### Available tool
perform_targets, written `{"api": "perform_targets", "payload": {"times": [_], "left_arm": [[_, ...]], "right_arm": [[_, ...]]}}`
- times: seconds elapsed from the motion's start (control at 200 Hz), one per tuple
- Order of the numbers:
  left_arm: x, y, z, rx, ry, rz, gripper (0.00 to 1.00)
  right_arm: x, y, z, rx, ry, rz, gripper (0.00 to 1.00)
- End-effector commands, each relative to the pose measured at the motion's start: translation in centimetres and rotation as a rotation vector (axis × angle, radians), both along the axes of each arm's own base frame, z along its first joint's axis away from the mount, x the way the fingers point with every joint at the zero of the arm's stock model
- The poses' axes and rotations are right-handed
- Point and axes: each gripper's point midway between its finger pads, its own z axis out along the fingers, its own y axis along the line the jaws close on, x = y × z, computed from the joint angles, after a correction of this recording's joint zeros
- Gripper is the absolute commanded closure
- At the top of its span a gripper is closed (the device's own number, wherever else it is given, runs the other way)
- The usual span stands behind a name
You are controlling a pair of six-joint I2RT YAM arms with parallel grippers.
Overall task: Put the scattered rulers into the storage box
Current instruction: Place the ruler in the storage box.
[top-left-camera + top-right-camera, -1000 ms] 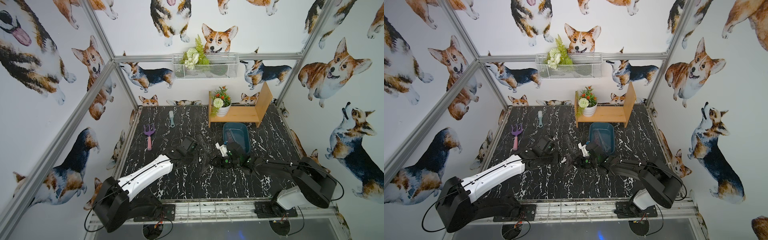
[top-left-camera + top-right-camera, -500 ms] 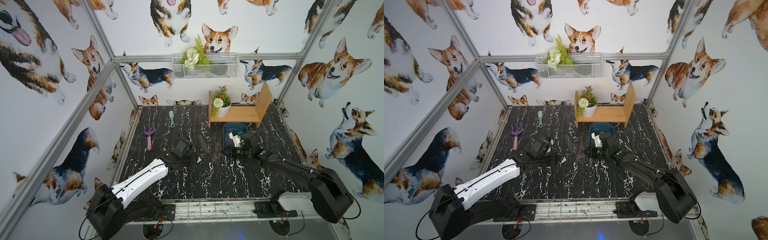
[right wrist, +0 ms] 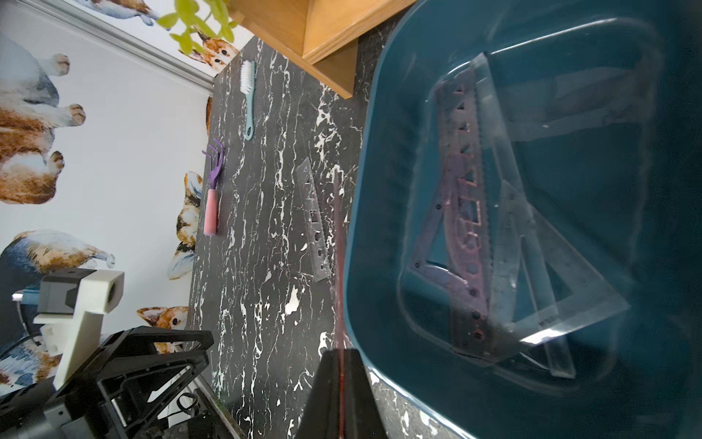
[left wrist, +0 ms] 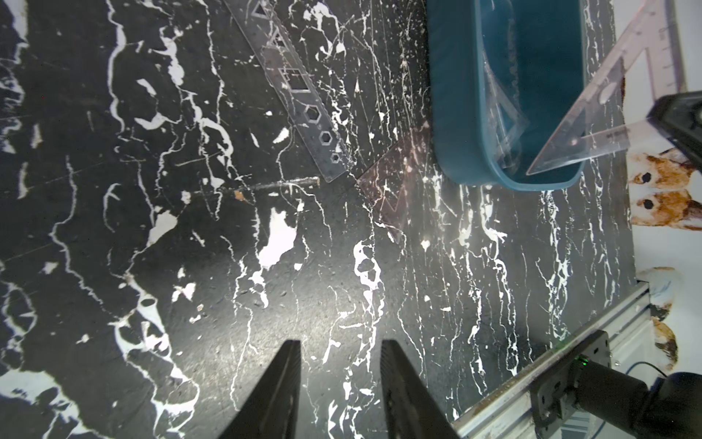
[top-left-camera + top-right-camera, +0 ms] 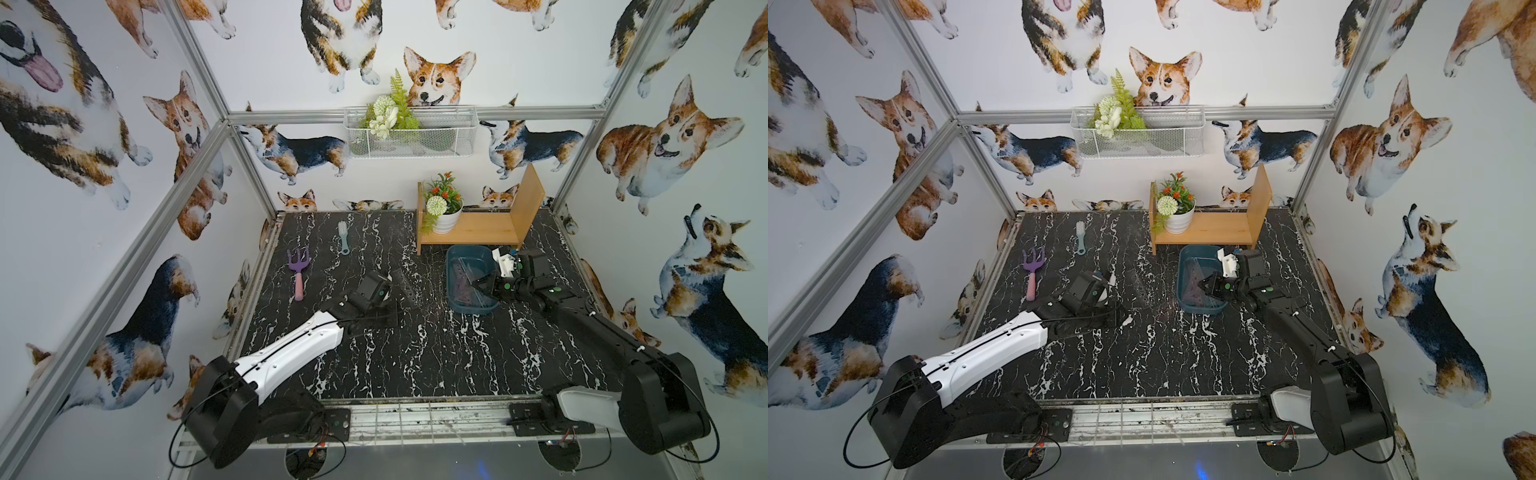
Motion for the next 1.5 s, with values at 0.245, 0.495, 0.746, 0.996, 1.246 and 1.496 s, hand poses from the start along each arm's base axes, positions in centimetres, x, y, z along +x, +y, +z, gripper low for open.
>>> {"api": "perform_targets", "payload": {"times": [0.245, 0.495, 0.746, 0.996, 1.246, 1.496], "left_arm": [[1.0, -1.8, 1.0, -0.045, -0.025, -0.059, 0.60], [1.3, -2.1, 0.7, -0.052, -0.016, -0.066, 0.60], [1.3, -2.0, 0.1, -0.051, -0.004, -0.068, 0.60], [1.4, -2.1, -0.2, -0.056, 0.001, -0.069, 0.61], [1.4, -2.1, -0.2, -0.065, 0.004, -0.065, 0.61], [1.1, -1.9, -0.2, -0.069, 0.003, -0.056, 0.61]], "right_arm": [[1.4, -1.2, -1.9, -0.086, 0.017, 0.018, 1.00], [2.9, -1.3, -3.3, -0.137, 0.045, 0.042, 1.00], [3.6, -1.3, -5.3, -0.184, 0.104, 0.085, 0.98], [4.3, -0.9, -6.5, -0.188, 0.141, 0.119, 0.97], [4.8, -0.1, -7.0, -0.188, 0.155, 0.136, 0.90], [5.5, 0.0, -6.1, -0.214, 0.125, 0.124, 0.59]]}}
